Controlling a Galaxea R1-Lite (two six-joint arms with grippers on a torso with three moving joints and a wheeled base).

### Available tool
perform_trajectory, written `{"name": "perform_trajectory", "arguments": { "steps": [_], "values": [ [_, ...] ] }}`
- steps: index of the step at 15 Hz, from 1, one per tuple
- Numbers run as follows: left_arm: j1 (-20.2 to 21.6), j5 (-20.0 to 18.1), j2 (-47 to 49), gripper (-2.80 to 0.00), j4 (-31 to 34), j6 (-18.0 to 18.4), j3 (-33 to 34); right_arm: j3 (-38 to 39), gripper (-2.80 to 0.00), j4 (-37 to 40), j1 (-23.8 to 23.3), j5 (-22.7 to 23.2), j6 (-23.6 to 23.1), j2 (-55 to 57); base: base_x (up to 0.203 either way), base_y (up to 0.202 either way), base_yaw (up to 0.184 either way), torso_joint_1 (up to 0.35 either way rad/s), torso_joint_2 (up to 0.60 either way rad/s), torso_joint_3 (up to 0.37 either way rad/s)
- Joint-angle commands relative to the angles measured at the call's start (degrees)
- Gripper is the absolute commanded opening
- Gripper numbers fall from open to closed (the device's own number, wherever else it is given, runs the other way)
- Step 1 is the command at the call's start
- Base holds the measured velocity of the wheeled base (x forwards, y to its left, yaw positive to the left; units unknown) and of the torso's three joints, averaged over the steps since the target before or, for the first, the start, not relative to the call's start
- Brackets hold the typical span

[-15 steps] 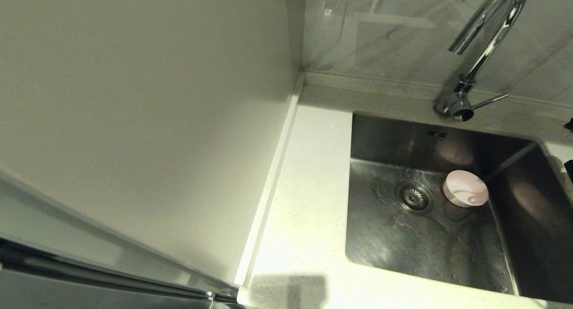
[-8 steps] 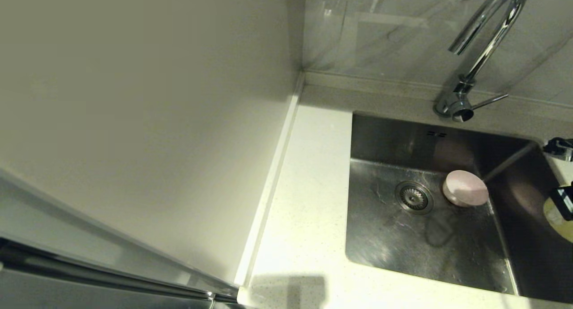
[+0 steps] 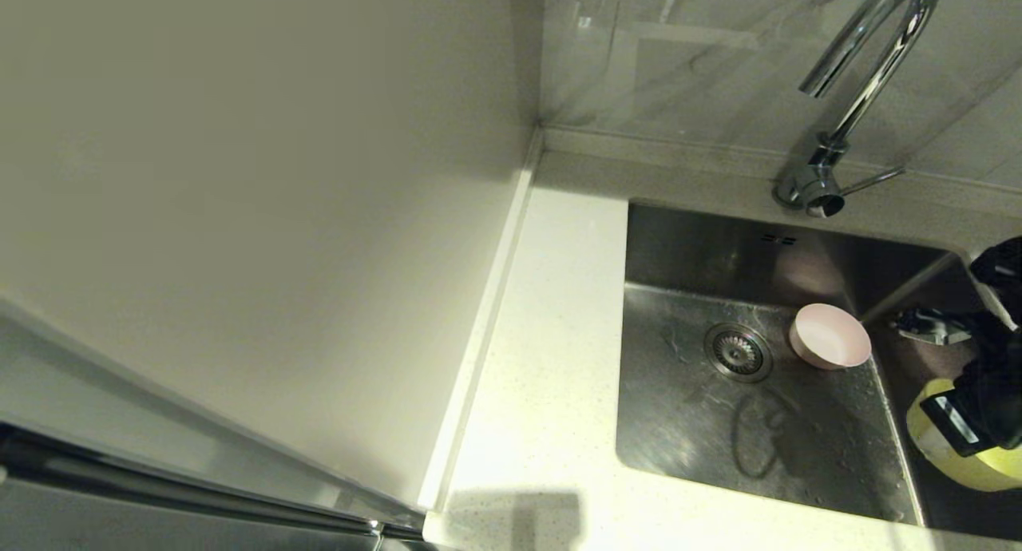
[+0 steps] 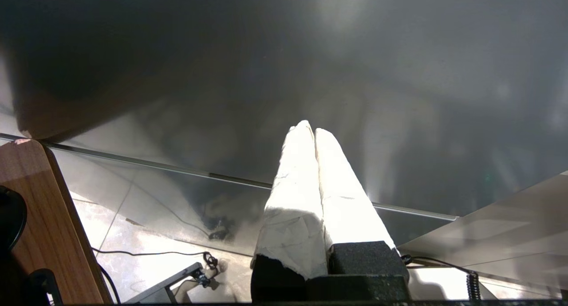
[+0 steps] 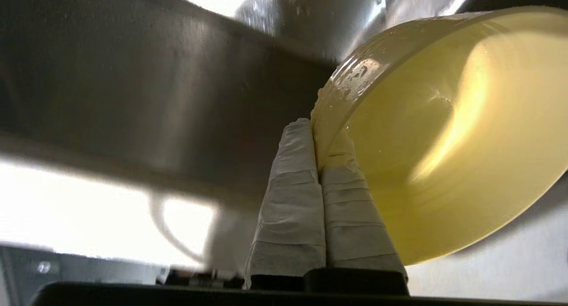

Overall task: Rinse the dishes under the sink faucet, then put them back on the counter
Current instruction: Put a bowl into the sink

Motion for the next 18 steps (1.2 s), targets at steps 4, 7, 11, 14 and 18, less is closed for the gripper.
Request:
{"name": "perform_trajectory", "arguments": {
  "steps": [4,7,11,14,18],
  "values": [
    [0.0,0.0,0.0,-2.8,0.0,0.0,0.2,1.1,-2.8,-13.1,1.4,-0.3,-0.2,12.6,0.0,0.0,0.0,0.0,0.0,0.0],
    [0.0,0.0,0.0,-2.8,0.0,0.0,0.2,0.7,-2.8,-16.8,1.3,-1.3,-0.3,17.8,0.0,0.0,0.0,0.0,0.0,0.0],
    [0.0,0.0,0.0,-2.8,0.0,0.0,0.2,-1.6,-2.8,-19.2,0.8,-2.8,-0.3,23.5,0.0,0.0,0.0,0.0,0.0,0.0],
    [0.0,0.0,0.0,-2.8,0.0,0.0,0.2,-2.3,-2.8,-24.3,0.6,-3.6,-0.3,26.9,0.0,0.0,0.0,0.0,0.0,0.0],
    [0.0,0.0,0.0,-2.8,0.0,0.0,0.2,-4.6,-2.8,-27.3,0.6,-4.6,-0.3,29.9,0.0,0.0,0.0,0.0,0.0,0.0]
  ]
}}
